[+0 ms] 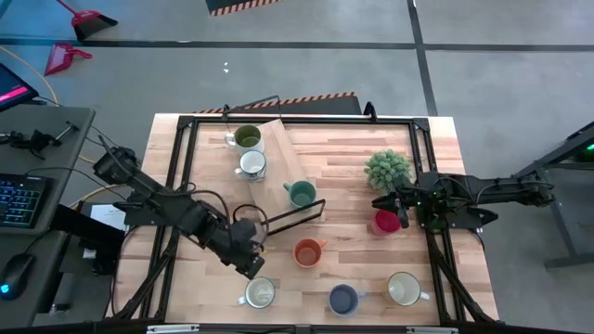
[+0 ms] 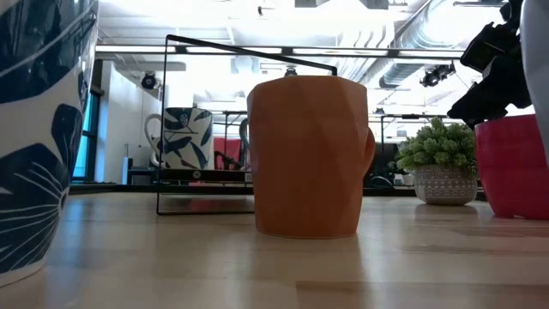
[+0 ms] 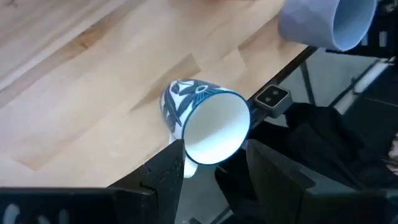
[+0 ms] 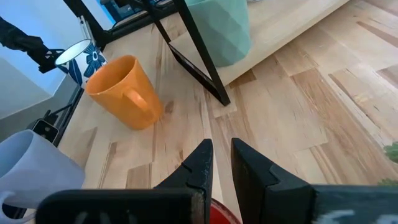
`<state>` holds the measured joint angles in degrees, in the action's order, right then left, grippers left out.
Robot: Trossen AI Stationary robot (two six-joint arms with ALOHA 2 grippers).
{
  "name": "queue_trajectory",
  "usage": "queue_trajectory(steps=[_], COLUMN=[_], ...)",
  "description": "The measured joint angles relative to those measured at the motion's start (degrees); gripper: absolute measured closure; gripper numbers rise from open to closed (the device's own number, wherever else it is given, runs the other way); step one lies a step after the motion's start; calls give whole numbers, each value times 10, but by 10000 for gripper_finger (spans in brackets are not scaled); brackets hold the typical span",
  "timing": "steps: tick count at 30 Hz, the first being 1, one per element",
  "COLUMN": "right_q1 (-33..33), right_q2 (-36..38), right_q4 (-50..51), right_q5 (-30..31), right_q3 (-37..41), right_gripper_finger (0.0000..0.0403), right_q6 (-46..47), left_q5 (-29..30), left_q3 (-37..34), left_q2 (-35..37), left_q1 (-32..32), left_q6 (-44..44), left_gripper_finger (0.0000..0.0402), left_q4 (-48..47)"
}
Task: Place coffee mugs
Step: Put the blue mug on the shelf
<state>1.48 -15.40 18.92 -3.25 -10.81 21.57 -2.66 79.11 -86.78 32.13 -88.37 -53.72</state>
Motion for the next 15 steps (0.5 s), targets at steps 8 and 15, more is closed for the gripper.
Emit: queue_trajectory(steps=[8, 15], right_q1=[0, 0], right_q2=[0, 0], right_q4=[0, 1], right_q5=[0, -3], right_q3=[0, 0], right_gripper_finger=[364, 364], right_q6=[9, 29], left_q5=[3, -27], left_q3=[42, 58], left_q2=[-71, -132], left_q1=[19, 33], left_q6=[-1, 0], left_gripper_finger=[241, 241], left_q4=[-25, -26])
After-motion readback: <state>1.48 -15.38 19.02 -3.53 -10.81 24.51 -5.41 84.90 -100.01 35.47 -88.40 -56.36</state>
